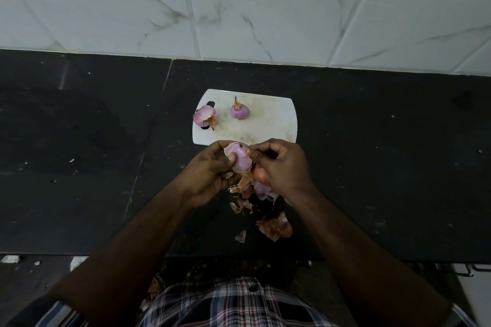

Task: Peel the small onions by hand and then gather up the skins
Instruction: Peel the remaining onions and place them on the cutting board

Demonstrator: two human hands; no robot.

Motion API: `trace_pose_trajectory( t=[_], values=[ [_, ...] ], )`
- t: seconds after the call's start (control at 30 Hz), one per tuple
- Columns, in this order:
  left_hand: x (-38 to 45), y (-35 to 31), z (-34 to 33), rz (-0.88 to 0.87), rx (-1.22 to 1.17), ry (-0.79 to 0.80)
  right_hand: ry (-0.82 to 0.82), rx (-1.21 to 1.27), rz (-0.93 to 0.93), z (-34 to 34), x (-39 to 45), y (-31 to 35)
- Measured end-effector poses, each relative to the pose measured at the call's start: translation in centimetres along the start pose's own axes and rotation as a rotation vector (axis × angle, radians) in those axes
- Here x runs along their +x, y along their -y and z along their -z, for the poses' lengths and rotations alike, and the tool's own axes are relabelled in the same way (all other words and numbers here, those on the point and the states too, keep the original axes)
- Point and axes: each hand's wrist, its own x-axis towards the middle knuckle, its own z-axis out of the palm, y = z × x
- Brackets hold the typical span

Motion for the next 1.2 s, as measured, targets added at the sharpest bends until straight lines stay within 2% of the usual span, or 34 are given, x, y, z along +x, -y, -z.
trace_pose_trajectory(
  t=[0.27,0.47,0.63,0.73,0.9,1.1,1.2],
  values=[
    [0.1,0.6,-0.5,0.018,-0.138,0.037,-0.078,0.245,-0.219,-0.3,0.4,-0.7],
    [0.1,0.8,-1.1,0.046,-0.155,0.078,-0.105,0.064,-0.145,-0.3,0.7,-1.0],
    [-0.3,0.6,-0.8,0.030,-0.196,0.182,-0.167,-0.139,-0.208,1.0,1.3,-1.8],
    [-0.4,0.1,-0.5,0.015,-0.182,0.206,-0.088,-0.173,-0.201,2.5,1.0,-2.1],
    [0.0,0.1,-0.3,0.022,-0.189,0.120,0.135,-0.255,-0.139,2.8,0.8,-1.1],
    [0.2,0.0,-0.5,-0.012,-0.160,0.065,0.132,-0.121,-0.043,1.8,-0.2,0.5],
    [0.2,0.1,-0.5,-0.039,-0.156,0.050,0.060,-0.101,0.003,0.9,-0.2,0.1]
  ],
)
